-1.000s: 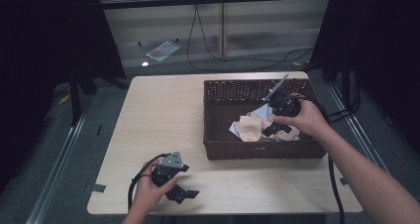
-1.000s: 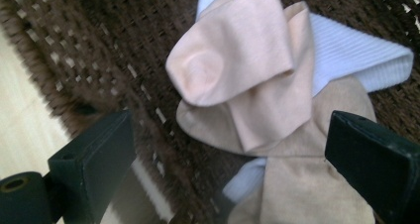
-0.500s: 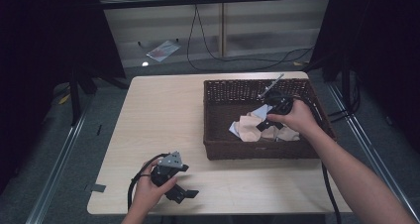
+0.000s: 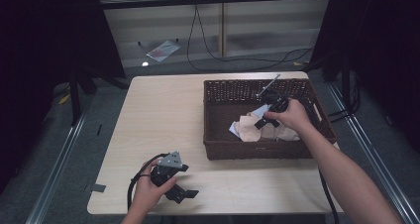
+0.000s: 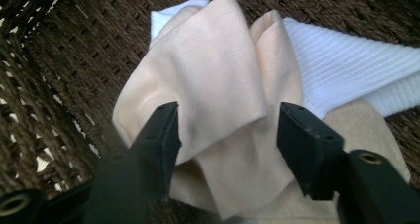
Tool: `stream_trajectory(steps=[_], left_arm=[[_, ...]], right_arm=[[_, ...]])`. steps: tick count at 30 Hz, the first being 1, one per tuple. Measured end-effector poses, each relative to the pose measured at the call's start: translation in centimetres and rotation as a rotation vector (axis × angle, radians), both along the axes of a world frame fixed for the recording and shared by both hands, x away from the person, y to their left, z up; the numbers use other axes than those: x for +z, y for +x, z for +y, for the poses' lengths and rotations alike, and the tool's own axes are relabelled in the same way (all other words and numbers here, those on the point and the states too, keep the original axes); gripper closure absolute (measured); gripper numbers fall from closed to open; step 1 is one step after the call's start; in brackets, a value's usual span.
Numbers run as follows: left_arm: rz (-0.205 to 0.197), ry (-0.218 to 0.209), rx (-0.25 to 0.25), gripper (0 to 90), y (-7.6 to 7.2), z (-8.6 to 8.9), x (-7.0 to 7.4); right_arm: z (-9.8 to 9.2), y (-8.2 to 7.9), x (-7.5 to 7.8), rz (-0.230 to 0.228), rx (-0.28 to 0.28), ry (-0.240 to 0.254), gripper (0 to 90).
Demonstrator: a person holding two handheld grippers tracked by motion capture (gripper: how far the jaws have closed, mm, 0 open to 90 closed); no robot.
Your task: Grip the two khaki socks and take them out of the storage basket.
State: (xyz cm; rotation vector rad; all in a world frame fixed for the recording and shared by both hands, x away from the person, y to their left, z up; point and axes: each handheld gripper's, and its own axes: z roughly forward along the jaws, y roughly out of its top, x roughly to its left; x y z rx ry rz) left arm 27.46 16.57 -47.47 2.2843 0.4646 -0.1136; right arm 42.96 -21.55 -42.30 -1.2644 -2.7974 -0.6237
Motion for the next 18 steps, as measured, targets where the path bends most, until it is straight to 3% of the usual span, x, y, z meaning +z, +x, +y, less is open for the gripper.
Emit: stream_trajectory(steps=[4, 9, 11, 18], left_arm=[[0.003, -0.001, 0.000, 3.1, 0.0, 0.0, 0.0], [0.003, -0.008, 0.003, 3.1, 0.0, 0.1, 0.0], [0.008, -0.012, 0.008, 3.1, 0.0, 0.1, 0.0], [0.005, -0.005, 0.008, 3.2, 0.0, 0.1, 0.0]], right_arm=[[0.1, 0.4, -0.1, 0.008, -0.008, 0.014, 51.1], [0.6, 0.4, 0.1, 0.026, 0.022, 0.022, 82.5], [0.7, 0.2, 0.3, 0.040, 0.033, 0.037, 87.1], [0.8, -0.4, 2.4, 0.052, 0.047, 0.055, 88.1]])
